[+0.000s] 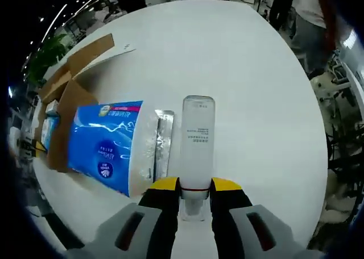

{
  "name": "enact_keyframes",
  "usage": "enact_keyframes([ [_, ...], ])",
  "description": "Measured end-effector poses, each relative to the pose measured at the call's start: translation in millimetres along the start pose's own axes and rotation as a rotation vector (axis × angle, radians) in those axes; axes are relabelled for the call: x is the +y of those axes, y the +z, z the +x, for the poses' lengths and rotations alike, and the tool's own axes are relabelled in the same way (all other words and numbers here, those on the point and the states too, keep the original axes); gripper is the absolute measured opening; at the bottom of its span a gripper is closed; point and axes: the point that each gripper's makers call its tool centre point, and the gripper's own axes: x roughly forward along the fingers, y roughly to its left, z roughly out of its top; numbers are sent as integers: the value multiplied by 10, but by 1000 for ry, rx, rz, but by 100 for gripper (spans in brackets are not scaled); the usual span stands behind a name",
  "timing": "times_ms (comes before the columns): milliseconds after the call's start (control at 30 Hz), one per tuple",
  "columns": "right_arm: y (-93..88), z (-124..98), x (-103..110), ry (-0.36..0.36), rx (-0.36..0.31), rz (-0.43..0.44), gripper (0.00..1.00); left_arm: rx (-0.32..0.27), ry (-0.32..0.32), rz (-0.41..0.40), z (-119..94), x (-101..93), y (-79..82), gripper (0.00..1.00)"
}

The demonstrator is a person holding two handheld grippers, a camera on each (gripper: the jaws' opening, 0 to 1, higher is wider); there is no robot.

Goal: Operate the shoe box by opening the lid, removing the specified soft item, and placing it in the target area until the item is outside and the box remains undamaged.

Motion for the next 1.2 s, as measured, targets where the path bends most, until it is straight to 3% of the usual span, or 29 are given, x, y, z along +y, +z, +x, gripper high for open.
enact_keyframes([
  [867,22,128,58,-8,1,-11,19,0,-5,-1,-4,0,-9,0],
  [1067,18,135,60,-10,3,-62,19,1,-5,-1,3,-2,-12,0],
  [1200,24,134,51,-1,-3,-52,19,1,-5,-2,-1,-1,-7,0],
])
